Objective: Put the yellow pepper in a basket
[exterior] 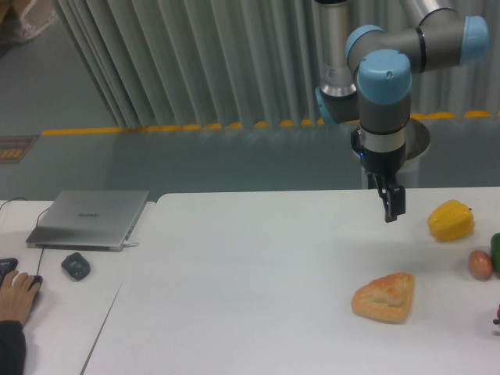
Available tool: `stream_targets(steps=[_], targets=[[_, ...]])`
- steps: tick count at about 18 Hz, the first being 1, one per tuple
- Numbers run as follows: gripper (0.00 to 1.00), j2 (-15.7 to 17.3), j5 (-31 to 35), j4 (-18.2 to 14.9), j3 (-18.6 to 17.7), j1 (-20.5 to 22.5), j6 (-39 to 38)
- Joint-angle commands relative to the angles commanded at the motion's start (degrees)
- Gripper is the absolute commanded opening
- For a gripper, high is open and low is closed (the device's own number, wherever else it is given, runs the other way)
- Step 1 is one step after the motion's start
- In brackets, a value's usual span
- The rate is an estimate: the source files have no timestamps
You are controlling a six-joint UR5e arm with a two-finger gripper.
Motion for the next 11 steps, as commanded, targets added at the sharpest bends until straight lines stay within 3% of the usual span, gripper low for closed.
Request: stream_targets(steps=[11], targets=[[1.0, -0.18, -2.37, 0.35, -0.44, 0.79, 0.17]])
